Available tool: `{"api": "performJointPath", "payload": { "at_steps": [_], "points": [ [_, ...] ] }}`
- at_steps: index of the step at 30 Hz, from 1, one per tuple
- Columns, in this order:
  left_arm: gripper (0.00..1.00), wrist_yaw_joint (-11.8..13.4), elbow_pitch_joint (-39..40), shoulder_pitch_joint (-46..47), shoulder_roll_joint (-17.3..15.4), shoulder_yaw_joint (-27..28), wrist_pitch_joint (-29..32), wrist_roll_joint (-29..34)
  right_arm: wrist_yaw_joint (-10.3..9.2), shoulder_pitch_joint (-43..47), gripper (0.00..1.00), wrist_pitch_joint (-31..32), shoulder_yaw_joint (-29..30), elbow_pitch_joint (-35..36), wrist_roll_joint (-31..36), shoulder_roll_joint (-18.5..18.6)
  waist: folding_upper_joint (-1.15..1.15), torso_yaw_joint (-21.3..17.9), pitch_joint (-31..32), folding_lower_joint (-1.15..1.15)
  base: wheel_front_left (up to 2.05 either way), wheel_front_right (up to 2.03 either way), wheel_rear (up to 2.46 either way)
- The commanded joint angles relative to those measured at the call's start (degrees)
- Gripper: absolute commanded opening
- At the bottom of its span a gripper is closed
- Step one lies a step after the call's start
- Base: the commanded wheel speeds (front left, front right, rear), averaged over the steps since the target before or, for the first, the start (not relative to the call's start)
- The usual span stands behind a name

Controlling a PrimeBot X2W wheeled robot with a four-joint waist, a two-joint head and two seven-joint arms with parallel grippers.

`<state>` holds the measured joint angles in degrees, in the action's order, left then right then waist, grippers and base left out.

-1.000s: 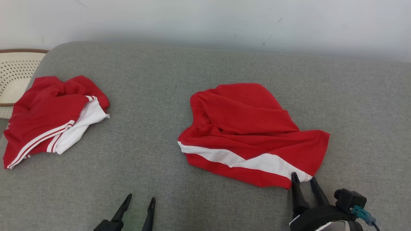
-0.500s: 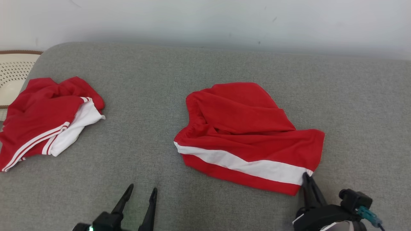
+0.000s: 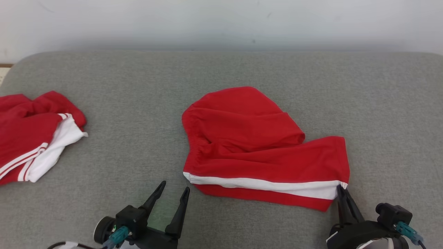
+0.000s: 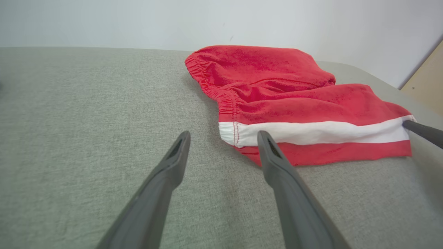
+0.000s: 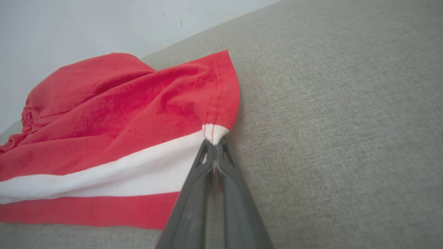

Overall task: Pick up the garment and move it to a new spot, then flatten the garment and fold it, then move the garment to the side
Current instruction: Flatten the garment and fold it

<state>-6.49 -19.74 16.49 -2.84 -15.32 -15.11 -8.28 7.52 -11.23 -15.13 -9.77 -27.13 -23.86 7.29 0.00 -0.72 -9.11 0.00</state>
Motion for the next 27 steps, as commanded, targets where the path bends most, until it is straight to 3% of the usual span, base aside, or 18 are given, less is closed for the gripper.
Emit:
{"api": "performJointPath", "payload": {
  "at_steps": [1,10,24,25,26,27],
  "points": [
    [1.00,-0.1,-0.8,0.7,-0.1,-0.1,-0.1,-0.5,-0.06,-0.4,0.00,0.0,-0.2,-0.2,-0.5,0.2,0.00,-1.1,-0.5,0.00,0.00,0.00,0.00],
    [1.00,-0.9,-7.8,5.9,-1.2,-3.4,-0.1,-2.5,-0.06,-2.3,0.00,0.0,-2.6,-0.3,-0.6,0.2,0.00,-3.0,-2.2,0.00,0.00,0.00,0.00],
    [1.00,-1.0,-6.6,9.7,-6.0,-11.0,-0.1,-12.1,-0.06,-4.3,0.00,0.0,-5.0,-0.1,-0.7,-0.3,0.00,-4.6,-4.4,0.00,0.00,0.00,0.00],
    [0.96,-1.0,-6.5,9.7,-6.3,-11.3,-0.1,-12.4,-0.06,-4.4,0.00,0.0,-5.1,-0.1,-0.7,-0.4,0.00,-4.6,-4.5,0.00,0.00,0.00,0.00],
    [0.68,-1.0,-6.0,9.7,-6.5,-11.5,-0.1,-12.6,-0.06,-4.5,0.00,0.0,-5.0,-0.1,-0.6,-0.4,0.00,-4.7,-4.6,0.00,0.00,0.00,0.00],
    [0.15,-1.0,-5.8,9.7,-6.7,-11.7,-0.1,-12.5,-0.06,-4.5,0.00,0.0,-5.0,0.0,-0.5,-0.4,0.00,-4.7,-4.6,0.00,0.00,0.00,0.00]
  ]
}}
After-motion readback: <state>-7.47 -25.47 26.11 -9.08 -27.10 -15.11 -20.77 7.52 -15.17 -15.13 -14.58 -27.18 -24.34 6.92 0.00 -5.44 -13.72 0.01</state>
